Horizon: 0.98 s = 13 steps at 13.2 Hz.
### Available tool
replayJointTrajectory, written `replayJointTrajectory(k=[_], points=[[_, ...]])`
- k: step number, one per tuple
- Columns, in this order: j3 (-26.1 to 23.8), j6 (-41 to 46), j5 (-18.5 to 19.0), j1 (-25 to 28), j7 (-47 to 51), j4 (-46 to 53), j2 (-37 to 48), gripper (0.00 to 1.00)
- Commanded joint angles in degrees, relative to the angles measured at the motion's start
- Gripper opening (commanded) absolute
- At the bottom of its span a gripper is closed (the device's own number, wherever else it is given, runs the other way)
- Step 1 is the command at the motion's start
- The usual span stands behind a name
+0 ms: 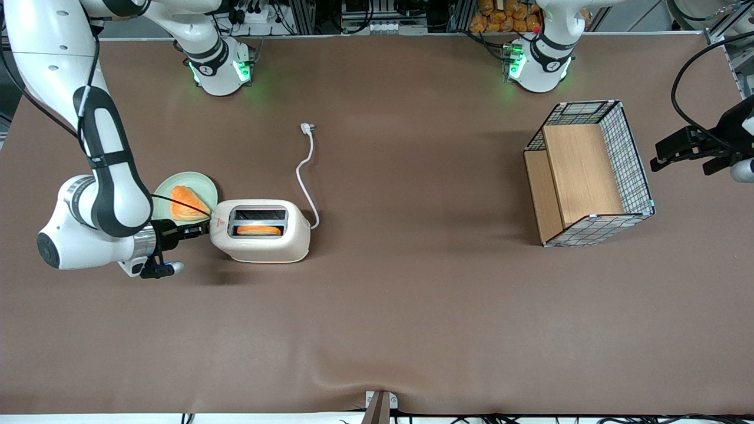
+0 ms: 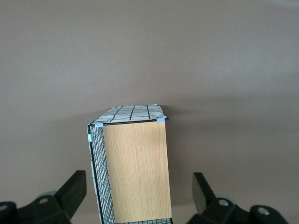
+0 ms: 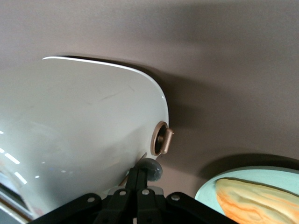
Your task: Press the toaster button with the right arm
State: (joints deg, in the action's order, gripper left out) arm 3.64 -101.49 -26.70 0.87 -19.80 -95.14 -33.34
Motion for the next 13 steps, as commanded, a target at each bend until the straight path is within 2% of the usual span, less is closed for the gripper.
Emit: replayJointTrajectory(k=[1,2,3,4,6,9,13], points=[[0.2,2.5,0.0,0.3,-0.1,4.0,-1.6,0.0],[0.2,3.7,0.2,0.4,-0.1,4.9,-0.6,0.05],[0.3,4.8,0.3,0.4,0.0,5.9,-0.1,0.44],[0.3,5.0,0.3,0.3,0.5,6.5,0.2,0.99],[0.4,5.1,1.9,0.2,1.0,8.6,0.3,1.0],[0.4,7.1,8.3,0.3,1.3,13.6,1.4,1.0],[1.0,9.7,11.9,-0.3,1.3,16.2,4.8,1.0]])
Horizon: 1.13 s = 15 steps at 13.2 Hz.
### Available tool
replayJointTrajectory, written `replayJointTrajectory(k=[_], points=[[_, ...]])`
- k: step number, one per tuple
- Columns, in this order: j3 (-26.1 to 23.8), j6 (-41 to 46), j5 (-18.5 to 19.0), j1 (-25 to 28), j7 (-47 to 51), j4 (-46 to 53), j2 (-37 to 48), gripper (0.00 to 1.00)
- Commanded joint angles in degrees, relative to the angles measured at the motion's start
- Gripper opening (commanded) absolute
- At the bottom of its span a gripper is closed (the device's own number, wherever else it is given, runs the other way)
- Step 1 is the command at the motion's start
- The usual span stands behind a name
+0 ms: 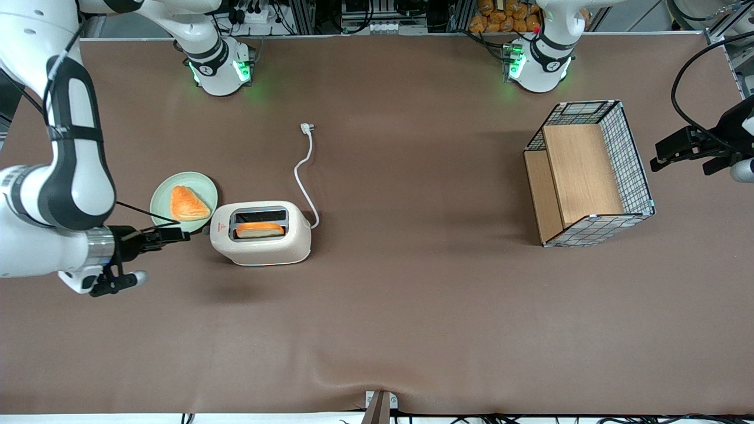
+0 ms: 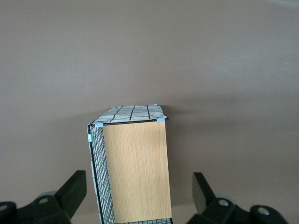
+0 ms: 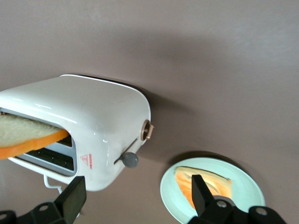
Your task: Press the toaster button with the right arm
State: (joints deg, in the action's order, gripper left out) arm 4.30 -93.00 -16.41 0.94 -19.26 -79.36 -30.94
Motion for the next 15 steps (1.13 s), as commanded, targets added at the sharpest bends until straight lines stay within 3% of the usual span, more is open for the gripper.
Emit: replayJointTrajectory(k=[1,5,12,15], points=[[0.4,1.2,3.2,-0.2,0.8,0.4,4.6,1.0],[0.2,5.4,11.7,0.8,4.4,0.2,14.7,1.0],[1.6,15.4,12.7,-2.5,12.7,-0.4,26.7,1.0],[1.6,16.7,14.8,-2.5,14.4,-7.0,33.6,1.0]])
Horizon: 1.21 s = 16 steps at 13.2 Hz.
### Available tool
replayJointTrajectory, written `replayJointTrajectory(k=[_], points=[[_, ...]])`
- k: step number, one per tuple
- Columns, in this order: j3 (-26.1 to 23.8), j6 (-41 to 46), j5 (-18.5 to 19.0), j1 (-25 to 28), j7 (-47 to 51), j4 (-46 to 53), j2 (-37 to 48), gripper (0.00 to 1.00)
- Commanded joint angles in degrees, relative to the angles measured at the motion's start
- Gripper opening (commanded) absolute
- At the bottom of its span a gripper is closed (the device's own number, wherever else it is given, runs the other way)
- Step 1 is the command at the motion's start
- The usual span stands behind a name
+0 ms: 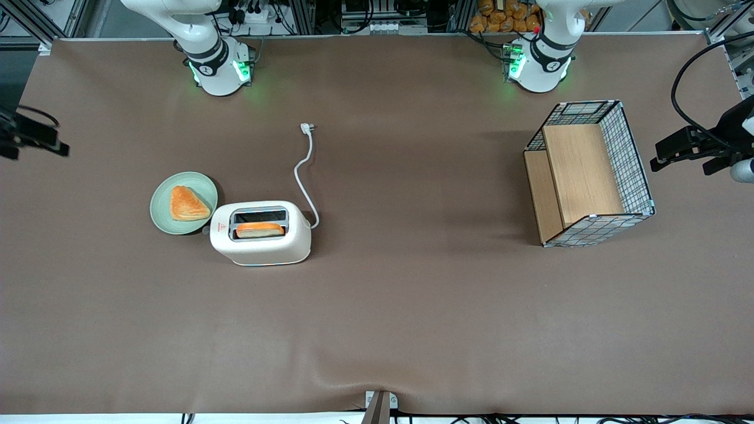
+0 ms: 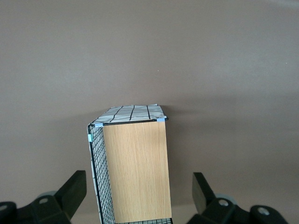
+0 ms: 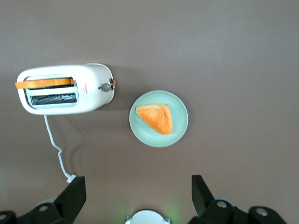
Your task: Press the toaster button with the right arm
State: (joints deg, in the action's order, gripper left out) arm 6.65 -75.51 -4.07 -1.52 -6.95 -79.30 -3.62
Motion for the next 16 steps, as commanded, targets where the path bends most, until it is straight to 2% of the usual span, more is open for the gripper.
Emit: replayJointTrajectory(k=[1,7,16], points=[[-0.8,-0.8,2.8,-0.1,3.3,-8.0,7.0,1.0],[-0.8,-1.0,3.0,0.2,7.0,-7.4,6.8,1.0],[-0.8,-2.3,3.3,1.3,7.0,-7.0,6.6,1.0]])
